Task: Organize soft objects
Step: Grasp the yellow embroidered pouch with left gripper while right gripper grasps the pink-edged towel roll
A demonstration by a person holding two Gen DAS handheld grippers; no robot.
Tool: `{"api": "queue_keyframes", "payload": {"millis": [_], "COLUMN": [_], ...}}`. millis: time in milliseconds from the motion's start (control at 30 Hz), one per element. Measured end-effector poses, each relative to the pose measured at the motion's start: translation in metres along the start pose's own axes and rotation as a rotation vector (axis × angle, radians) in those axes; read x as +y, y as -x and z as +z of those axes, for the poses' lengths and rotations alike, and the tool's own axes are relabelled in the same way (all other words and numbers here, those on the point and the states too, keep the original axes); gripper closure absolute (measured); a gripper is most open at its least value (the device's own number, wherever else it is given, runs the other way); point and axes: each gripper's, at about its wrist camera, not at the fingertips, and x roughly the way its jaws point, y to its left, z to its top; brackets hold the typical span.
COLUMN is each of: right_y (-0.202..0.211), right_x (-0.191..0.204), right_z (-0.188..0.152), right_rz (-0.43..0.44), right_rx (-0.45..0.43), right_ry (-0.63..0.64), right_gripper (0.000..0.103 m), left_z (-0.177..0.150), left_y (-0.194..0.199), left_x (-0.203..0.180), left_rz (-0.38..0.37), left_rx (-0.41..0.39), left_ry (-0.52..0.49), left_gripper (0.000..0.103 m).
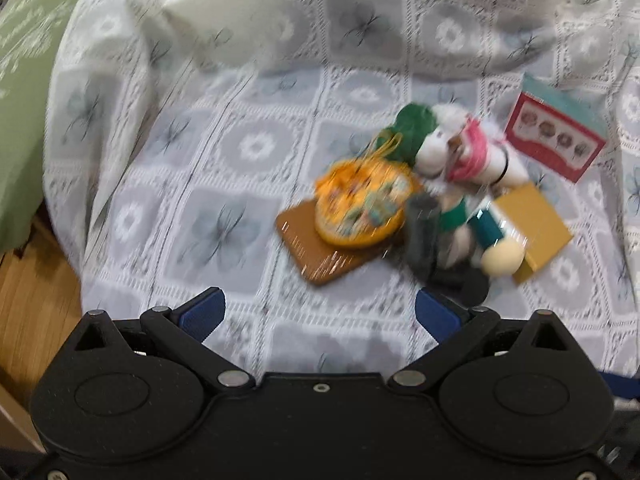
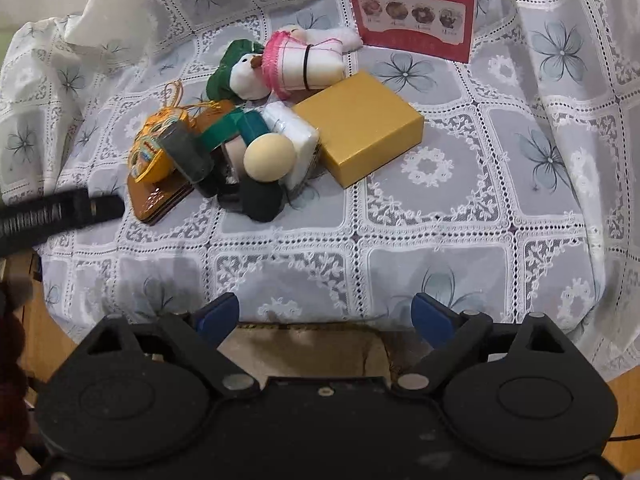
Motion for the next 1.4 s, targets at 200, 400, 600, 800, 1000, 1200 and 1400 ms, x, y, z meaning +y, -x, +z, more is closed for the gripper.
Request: {"api": "queue_keyframes", "payload": {"millis": [200, 400, 600, 800, 1000, 1200, 1400], "right_y": [-0.003, -0.003, -0.018, -0.035, -0.05, -0.085, -0.113], "right_x": [-0.01, -0.009, -0.008, -0.002, 0.012, 0.016, 0.017], "right_z": [0.028, 0.067, 0.11, 0.147, 0.172, 0.188, 0.186], "right_rz": [0.009, 0.027, 0.06, 0.078, 0.085, 0.039, 0.004], "right_rx": [-0.024, -0.087, -0.092, -0.119, -0.175, -0.15, -0.131], "right_ry": [-0.067, -0.085, -0.126, -0.097, -0.049, -0.012, 0.036], "right_gripper": [0.009, 0.007, 0.007, 0.007, 0.008, 0.008, 0.008], "left_z": [0.026, 0.052, 0.066, 0.062, 0.061, 0.062, 0.061], "left_y": [-0.012, -0.027, -0.039, -0.047, -0.052, -0.059, -0.072], "left_x": [0.0, 0.006, 0.012, 0.027, 0.028, 0.022, 0.018], "left_rz": [-0.015, -0.007, 0.001, -0.013, -0.057, -0.088, -0.092], "left_rx": [-0.006, -0.012, -0.016, 0.006, 0.023, 0.036, 0.068], "left_ry": [0.025, 0.042, 0.057, 0.099, 0.109, 0.113, 0.115], "left_gripper": [0.005, 0.005, 0.005, 0.005, 0.005, 0.005, 0.004]}}
